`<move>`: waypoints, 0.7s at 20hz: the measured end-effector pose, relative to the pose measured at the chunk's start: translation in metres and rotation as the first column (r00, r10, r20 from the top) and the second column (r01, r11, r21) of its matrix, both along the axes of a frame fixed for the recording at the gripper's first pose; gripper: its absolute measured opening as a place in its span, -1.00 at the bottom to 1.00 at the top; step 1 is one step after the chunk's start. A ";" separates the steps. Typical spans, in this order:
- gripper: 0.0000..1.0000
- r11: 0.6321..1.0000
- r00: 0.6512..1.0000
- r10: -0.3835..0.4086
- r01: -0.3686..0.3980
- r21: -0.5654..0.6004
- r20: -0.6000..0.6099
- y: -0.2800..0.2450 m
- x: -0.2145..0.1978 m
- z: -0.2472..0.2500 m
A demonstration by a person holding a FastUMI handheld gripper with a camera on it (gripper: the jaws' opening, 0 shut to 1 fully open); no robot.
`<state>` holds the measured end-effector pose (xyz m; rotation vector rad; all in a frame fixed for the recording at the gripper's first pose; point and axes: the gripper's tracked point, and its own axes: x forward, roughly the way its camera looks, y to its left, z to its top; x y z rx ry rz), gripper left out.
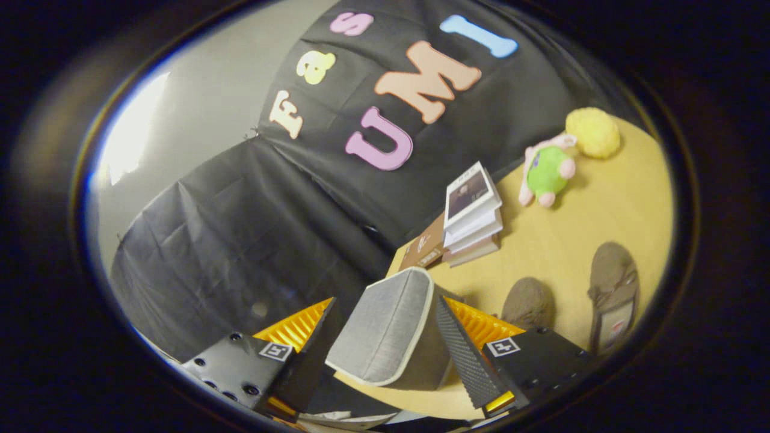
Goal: Open the storage box then place both shoes into the box .Put the left shoe in first, then the right shoe, with the right side of both shoes facing outward in a uniform manner.
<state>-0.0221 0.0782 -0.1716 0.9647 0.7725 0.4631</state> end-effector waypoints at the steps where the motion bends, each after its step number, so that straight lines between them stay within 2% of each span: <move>1: 1.00 0.999 0.999 0.016 -0.014 0.051 -0.045 0.006 -0.006 -0.005; 3: 1.00 0.992 0.992 0.040 -0.025 0.124 -0.119 0.013 -0.015 -0.017; 9: 0.99 0.977 0.968 0.116 -0.070 0.202 -0.223 0.036 -0.030 -0.051; 14: 0.97 0.943 0.940 0.155 -0.049 0.330 -0.305 0.050 -0.041 -0.068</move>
